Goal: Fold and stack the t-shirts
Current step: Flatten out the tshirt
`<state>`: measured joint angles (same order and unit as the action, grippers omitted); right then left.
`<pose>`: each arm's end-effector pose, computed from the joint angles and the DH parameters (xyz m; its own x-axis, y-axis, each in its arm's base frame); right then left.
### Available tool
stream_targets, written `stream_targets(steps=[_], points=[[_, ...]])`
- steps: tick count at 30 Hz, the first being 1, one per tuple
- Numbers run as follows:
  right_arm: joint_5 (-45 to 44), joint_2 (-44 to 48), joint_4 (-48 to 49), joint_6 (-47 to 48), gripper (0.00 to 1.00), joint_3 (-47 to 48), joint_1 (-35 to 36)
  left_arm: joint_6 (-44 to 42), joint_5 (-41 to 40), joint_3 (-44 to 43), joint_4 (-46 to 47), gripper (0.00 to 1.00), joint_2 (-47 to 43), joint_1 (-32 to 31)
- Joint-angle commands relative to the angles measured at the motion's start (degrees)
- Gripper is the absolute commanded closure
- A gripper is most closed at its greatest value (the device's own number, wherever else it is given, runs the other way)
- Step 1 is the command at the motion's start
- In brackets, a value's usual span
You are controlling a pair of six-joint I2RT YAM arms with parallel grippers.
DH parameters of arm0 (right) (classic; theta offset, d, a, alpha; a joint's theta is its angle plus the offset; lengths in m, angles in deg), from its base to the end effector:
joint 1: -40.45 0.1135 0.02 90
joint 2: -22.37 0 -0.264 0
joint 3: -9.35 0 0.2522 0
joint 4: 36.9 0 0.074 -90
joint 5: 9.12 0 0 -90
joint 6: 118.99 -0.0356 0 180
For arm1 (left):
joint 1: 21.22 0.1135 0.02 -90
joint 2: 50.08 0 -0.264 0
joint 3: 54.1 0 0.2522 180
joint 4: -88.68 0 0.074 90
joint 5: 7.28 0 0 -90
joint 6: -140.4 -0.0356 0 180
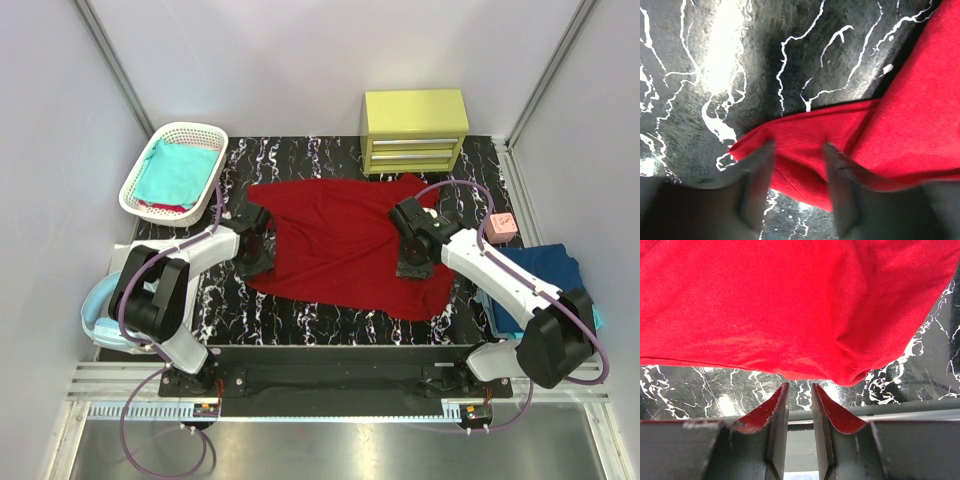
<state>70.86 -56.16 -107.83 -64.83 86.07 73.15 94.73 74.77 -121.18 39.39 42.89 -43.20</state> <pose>0.2154 0.1309 0.2601 -0.9375 0.0833 -0.3378 0.0745 0.9965 0.0390 0.2694 -0.1034 0.1614 -0.8774 -0.3922 -0.2764 -0.3847 0.9193 -0.0831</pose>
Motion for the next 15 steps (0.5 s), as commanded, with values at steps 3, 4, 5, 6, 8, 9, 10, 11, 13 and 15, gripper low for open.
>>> stream_targets(steps=[3,4,5,6,8,9,10,11,13,15], points=[[-1.7,-0.4,1.2,0.2,0.68,1.0,0.5,-0.1,2.4,2.5,2.6,0.84,1.7,0.4],[-1.6,-0.5,1.1,0.2,0.68,1.0,0.6,-0.2,2.5,2.5,2.6,0.89,1.9,0.4],[-1.6,-0.7,1.2,0.3,0.68,0.9,0.5,-0.3,2.5,2.5,2.6,0.95,1.9,0.4],[-1.7,-0.8,1.2,0.2,0.68,0.9,0.5,-0.4,2.3,2.5,2.6,1.00,1.7,0.4],[-1.7,-1.0,1.3,0.2,0.68,0.8,0.5,-0.7,2.0,2.3,2.6,1.00,0.9,0.4],[-1.8,-1.0,1.3,0.2,0.68,0.7,0.5,-0.9,1.8,2.3,2.5,1.00,0.4,0.4],[-1.8,-1.2,1.4,0.2,0.68,0.6,0.5,-1.0,1.7,2.2,2.4,1.00,-0.1,0.4],[-1.7,-1.2,1.4,0.2,0.68,0.5,0.6,-1.3,1.4,1.6,2.2,1.00,-1.5,0.4],[-1.5,-1.2,1.7,0.1,0.68,0.4,0.5,-1.4,1.1,0.7,1.2,1.00,-3.2,0.3],[-1.5,-1.2,2.0,0.1,0.68,0.3,0.6,-1.7,-0.3,-1.4,-0.9,1.00,-6.6,-0.3]])
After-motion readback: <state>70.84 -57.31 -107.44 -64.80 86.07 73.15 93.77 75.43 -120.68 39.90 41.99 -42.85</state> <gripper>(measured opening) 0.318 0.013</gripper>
